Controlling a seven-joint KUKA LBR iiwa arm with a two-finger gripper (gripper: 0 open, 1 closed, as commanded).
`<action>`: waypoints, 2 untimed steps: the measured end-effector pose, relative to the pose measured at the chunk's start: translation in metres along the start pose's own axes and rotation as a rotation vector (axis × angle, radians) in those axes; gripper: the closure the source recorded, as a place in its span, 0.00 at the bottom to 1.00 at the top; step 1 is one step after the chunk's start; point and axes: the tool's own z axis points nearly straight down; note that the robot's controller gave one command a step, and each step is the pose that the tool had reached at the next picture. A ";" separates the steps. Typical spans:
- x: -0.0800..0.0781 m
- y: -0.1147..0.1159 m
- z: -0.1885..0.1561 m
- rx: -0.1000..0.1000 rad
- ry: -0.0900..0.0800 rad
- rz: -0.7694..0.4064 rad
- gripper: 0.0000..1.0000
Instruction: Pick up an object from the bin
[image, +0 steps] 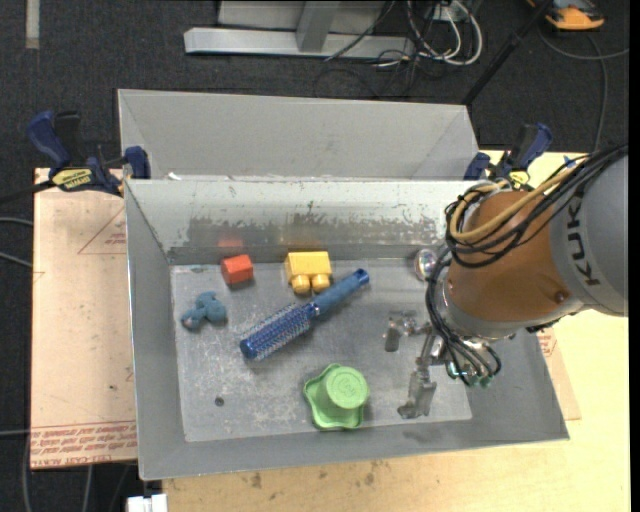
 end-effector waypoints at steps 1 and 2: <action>-0.002 0.064 0.079 -0.003 -0.011 -0.029 0.00; -0.002 0.061 0.077 0.000 -0.011 -0.026 1.00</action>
Offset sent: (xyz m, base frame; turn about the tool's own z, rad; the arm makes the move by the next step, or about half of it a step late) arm 0.0010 0.0600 -0.0770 -0.0247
